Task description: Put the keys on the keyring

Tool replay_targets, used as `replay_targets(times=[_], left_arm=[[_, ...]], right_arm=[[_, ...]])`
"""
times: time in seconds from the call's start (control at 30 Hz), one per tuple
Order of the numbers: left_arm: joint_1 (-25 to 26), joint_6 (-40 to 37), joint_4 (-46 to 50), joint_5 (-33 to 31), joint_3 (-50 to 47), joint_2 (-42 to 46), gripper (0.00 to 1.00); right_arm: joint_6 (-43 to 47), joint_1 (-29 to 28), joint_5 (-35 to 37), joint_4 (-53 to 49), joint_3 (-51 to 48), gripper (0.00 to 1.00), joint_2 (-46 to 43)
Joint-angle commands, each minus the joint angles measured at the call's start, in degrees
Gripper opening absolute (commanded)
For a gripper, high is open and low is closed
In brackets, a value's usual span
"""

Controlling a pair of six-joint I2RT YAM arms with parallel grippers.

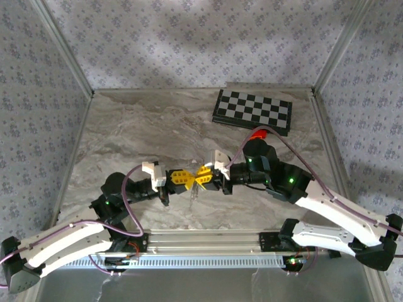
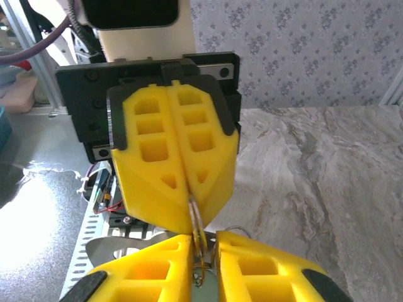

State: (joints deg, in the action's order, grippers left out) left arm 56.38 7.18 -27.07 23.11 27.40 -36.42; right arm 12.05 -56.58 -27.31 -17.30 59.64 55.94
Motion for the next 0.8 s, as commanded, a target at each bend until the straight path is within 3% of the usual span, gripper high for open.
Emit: replay_targets(times=[0.0, 0.1, 0.33, 0.5, 0.77], left_arm=[[0.7, 0.3, -2.8, 2.0, 1.0, 0.8, 0.0], [0.7, -0.4, -1.3, 1.6, 1.4, 0.8, 0.0], [0.7, -6.0, 13.7, -2.4, 6.2, 1.0, 0.0], [0.8, -9.8, 26.6, -5.0, 11.3, -0.6, 0.19], [0.8, -13.3, 37.6, -6.7, 16.8, -3.9, 0.19]], right_arm=[[-0.6, 0.4, -0.5, 3.1, -0.8, 0.09, -0.7], [-0.6, 0.5, -0.7, 3.6, -1.2, 0.0, -1.0], [1.5, -0.5, 3.5, -2.2, 1.6, 0.0, 0.1], [5.8, -2.3, 8.7, -11.7, 6.7, 0.0, 3.5], [11.1, -3.3, 10.5, -24.9, 15.9, 0.0, 9.2]])
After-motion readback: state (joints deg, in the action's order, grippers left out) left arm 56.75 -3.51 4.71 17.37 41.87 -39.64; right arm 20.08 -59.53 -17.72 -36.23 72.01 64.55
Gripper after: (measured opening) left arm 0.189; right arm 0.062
